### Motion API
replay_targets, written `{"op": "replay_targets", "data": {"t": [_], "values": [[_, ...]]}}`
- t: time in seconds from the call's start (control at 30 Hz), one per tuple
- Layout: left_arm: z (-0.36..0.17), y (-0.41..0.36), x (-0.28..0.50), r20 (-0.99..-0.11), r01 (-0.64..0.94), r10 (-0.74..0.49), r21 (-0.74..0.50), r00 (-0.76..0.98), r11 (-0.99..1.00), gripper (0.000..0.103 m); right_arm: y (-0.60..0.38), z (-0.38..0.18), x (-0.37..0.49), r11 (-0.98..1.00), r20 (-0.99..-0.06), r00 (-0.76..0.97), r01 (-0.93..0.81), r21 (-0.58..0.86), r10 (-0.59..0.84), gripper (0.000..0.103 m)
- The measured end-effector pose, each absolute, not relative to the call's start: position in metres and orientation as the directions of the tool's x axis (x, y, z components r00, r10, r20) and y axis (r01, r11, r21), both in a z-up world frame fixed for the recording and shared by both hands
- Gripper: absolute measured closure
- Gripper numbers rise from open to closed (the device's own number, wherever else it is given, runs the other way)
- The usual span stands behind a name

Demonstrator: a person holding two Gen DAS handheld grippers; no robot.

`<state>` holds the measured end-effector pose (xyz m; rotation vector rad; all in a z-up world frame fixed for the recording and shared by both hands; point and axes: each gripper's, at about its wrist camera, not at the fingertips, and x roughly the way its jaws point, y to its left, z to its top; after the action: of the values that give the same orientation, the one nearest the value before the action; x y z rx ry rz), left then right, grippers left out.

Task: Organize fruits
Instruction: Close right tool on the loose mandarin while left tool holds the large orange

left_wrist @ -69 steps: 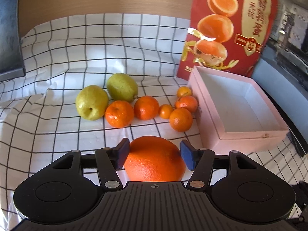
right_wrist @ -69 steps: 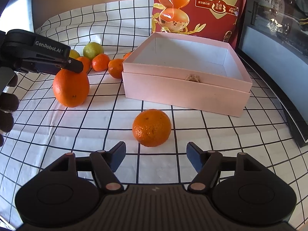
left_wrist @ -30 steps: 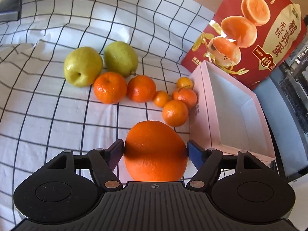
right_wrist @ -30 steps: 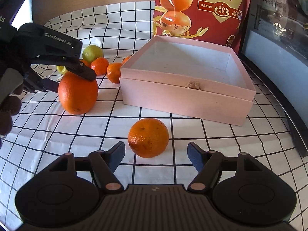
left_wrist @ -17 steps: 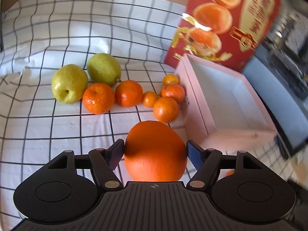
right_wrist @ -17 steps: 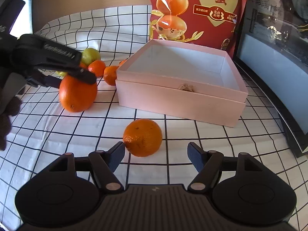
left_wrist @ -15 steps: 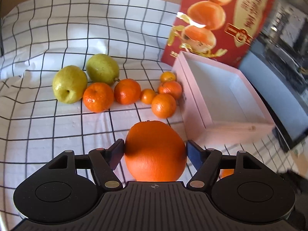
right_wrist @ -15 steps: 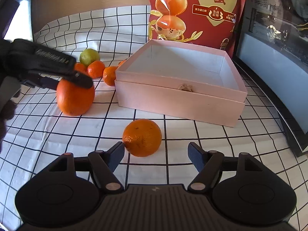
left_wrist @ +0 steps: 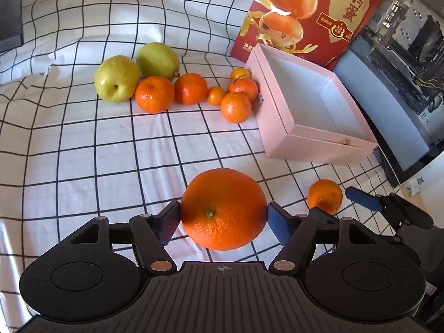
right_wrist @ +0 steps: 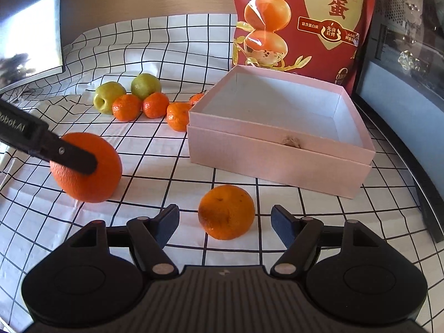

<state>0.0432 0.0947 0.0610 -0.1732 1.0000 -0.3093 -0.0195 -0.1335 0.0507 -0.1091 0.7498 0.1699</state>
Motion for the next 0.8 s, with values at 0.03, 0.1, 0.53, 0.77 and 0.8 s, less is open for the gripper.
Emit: {"op": "replay_targets", "data": {"t": [0.03,0.1,0.53,0.77,0.8], "values": [[0.061,0.094,0.043,-0.798,0.176,-0.329,-0.278,0.505,0.944,0.029,-0.133,0.051,-0.019,0.981,-0.685,0.72,-0.193,-0.037,0.116,0.029],[0.062,0.092,0.041,-0.799,0.178,-0.322,-0.269,0.508,0.947,0.029,-0.134,0.051,-0.017,0.981,-0.686,0.718,-0.19,-0.033,0.116,0.029],[0.063,0.086,0.03,-0.814,0.214,-0.308,-0.23,0.492,0.949,0.029,-0.155,0.053,-0.016,0.991,-0.682,0.727,-0.133,-0.031,0.077,0.026],[0.059,0.087,0.044,-0.8,0.213,-0.334,-0.261,0.499,0.942,0.026,-0.142,0.045,-0.001,0.986,-0.706,0.699,-0.168,-0.005,0.116,0.026],[0.057,0.086,0.047,-0.801,0.216,-0.338,-0.264,0.495,0.94,0.026,-0.139,0.044,0.001,0.984,-0.71,0.694,-0.176,-0.005,0.121,0.026]]}}
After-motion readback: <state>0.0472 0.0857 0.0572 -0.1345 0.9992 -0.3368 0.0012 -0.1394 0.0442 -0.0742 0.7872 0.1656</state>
